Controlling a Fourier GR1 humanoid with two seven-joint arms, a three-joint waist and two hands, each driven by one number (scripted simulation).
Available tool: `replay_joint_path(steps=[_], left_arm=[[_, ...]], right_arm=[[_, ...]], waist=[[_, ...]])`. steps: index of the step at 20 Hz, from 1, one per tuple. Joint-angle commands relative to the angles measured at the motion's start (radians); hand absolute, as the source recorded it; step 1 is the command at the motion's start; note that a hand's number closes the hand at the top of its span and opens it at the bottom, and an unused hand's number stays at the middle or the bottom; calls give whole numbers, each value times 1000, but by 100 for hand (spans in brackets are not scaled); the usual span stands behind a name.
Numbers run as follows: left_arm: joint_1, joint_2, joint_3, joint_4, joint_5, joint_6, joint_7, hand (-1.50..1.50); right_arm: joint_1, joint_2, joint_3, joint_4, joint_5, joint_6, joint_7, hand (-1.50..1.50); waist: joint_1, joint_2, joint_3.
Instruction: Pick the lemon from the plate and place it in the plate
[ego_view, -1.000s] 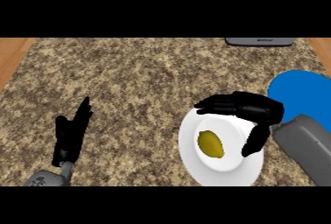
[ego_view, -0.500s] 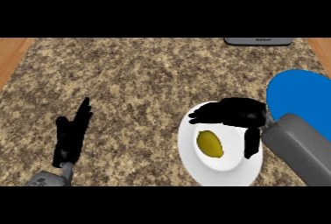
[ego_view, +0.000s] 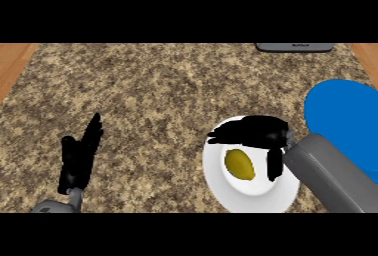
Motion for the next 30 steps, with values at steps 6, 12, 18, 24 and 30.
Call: replay_joint_path(steps=[6,12,18,24,30], left_arm=[[-13,-59,43,27,-48,-30,10,0],[14,-88,62,36,-78,-73,-29,0],[0,-82,102,31,-86,-103,6,0],[4,-123,98,21,-129,-95,26,0],[-4,-93,133,-23,-122,-127,58,0]], right_arm=[[24,91,-21,96,129,-7,-66,-150],[33,94,-71,72,173,41,-84,-150],[79,101,-25,99,280,-80,-140,150],[20,175,-101,178,297,-130,-197,150],[26,189,-207,167,284,-250,-177,150]], waist=[[0,1,0],[-1,0,0],[-2,0,0],[0,0,0],[0,0,0]])
